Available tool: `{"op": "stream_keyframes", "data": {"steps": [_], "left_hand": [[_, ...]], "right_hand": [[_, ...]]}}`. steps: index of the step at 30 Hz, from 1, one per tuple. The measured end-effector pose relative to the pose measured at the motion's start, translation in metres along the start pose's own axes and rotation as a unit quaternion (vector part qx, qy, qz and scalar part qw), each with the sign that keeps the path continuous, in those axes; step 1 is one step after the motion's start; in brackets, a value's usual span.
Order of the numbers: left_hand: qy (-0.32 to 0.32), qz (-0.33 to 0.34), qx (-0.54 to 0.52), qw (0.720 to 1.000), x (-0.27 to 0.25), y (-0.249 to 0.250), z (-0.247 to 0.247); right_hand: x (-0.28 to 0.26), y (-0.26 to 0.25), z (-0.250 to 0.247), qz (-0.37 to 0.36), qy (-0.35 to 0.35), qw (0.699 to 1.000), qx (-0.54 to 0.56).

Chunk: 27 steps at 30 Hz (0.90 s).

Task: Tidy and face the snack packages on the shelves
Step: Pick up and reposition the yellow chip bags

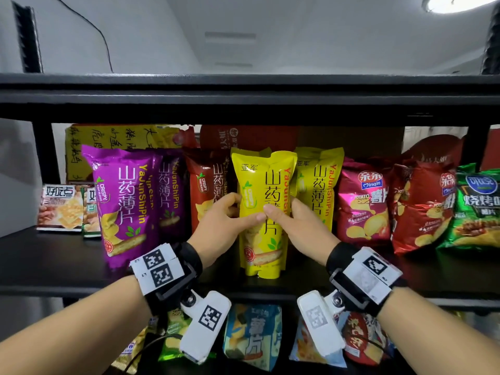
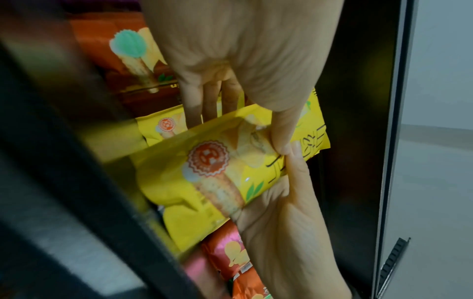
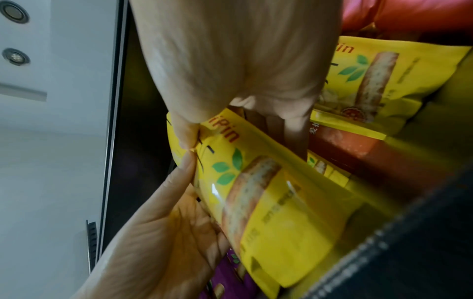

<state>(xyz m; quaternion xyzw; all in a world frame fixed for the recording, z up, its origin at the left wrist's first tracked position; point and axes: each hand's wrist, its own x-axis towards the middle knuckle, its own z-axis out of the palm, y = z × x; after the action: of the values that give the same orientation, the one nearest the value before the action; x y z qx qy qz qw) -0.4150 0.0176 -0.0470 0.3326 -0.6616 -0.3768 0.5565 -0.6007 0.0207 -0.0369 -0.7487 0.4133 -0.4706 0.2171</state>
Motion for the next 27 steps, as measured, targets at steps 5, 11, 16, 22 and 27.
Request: {"op": "stream_keyframes", "data": {"steps": [5,11,16,22,27], "left_hand": [[-0.031,-0.028,0.016,0.999,-0.017,-0.012,-0.001],[-0.014,-0.013,0.065,0.998,-0.026,0.003,-0.005],[0.009,0.285,0.272,0.919,-0.036,0.045,-0.022],[-0.101,0.403,0.384,0.825,-0.052,0.083,-0.015],[-0.038,0.435,0.361,0.824,-0.052,0.096,-0.008]], "right_hand": [[-0.010,0.014,0.005,0.021,-0.035,0.999,-0.018],[-0.017,-0.008,-0.005,0.072,-0.071,0.995,0.013],[-0.015,-0.062,-0.027,0.142,-0.080,0.962,0.218],[-0.015,-0.089,-0.033,0.207,-0.133,0.921,0.303],[-0.017,-0.082,-0.035,0.210,-0.138,0.899,0.359]]}}
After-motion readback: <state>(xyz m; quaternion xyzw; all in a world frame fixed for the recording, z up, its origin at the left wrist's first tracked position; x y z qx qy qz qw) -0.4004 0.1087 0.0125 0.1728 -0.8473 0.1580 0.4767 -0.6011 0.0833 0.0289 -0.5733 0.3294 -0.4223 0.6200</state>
